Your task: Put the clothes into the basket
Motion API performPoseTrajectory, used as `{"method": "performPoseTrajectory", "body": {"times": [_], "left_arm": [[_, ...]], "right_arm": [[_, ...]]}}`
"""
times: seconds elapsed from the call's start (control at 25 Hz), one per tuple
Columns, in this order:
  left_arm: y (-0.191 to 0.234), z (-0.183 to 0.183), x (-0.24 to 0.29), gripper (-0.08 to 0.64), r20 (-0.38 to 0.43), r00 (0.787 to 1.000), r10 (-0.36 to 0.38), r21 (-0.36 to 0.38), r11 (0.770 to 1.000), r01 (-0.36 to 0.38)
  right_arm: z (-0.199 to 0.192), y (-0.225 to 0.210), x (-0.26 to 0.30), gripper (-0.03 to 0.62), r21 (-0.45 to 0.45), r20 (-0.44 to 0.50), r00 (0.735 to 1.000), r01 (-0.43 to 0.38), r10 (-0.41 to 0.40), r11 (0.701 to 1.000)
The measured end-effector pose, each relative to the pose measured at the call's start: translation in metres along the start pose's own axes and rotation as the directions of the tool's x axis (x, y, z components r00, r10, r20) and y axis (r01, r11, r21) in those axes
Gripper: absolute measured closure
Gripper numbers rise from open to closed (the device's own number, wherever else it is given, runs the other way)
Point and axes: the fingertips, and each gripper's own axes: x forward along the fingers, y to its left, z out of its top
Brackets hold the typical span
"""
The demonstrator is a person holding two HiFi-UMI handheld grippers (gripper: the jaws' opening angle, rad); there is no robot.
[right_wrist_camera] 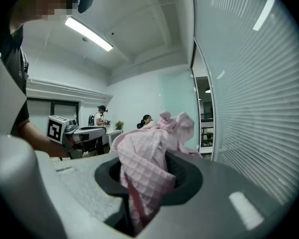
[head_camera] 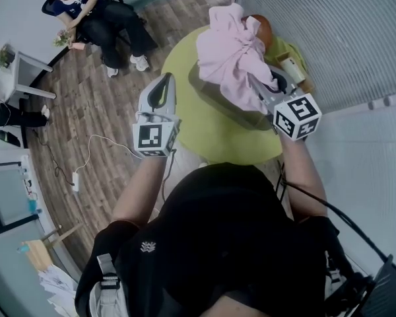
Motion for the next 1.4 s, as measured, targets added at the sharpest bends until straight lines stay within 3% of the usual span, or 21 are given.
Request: {"method": "performPoseTrajectory", "body": {"times": [0.2,0.68,1.4], "left_arm": [[-0.015,-0.015,0.013,0.554,-0.007,1.000,-0.010,-0.016,1.000,0.010],[-0.001,-0.026,0.047,0.554,-0.049,0.998,-0.036,-0.046,0.998,0.034],[-0.004,-0.059,0.066,0.554,-0.115,0.991,-0.063,-0.059,0.997,0.057]], "right_arm": [[-0.029,-0.015,-0.005,0.472,0.025,-0.007,1.000,0.017,-0.016,1.000],[-0.044,-0.034,0.013,0.472,0.070,-0.067,0.997,0.046,-0.041,0.996],[-0.094,-0.050,0.033,0.472,0.143,-0.168,0.986,0.042,-0.018,0.989]]}}
